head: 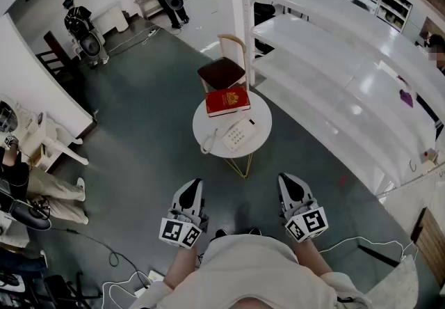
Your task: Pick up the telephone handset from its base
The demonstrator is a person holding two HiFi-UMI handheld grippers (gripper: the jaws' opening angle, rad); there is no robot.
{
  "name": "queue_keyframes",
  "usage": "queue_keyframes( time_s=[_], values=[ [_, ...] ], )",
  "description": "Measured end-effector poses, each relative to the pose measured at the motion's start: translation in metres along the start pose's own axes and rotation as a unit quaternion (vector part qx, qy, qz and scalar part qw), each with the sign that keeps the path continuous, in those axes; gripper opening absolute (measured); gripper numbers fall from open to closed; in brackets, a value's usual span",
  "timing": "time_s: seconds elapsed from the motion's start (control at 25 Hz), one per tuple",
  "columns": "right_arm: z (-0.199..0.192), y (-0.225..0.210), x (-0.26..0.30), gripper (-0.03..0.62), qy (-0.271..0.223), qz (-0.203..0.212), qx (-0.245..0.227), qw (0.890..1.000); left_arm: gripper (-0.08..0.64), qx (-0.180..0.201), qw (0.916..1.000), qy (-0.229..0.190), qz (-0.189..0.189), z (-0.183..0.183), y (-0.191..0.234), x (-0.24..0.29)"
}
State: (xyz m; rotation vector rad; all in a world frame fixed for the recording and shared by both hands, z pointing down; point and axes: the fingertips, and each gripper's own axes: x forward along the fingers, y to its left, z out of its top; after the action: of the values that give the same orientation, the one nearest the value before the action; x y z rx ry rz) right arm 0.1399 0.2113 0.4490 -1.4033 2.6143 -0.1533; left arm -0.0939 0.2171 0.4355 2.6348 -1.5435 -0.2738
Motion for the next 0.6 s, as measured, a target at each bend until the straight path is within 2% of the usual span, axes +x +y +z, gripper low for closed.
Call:
queue_keyframes(
  time_s=[0.6],
  values=[
    [-0.0001,-0.0025,-0.0006,0.008,-0.001,0.000,0.004,1.000,0.023,-0.010,0.9999,0.008,-0.008,-0.0047,-0.0045,0.0054]
  ],
)
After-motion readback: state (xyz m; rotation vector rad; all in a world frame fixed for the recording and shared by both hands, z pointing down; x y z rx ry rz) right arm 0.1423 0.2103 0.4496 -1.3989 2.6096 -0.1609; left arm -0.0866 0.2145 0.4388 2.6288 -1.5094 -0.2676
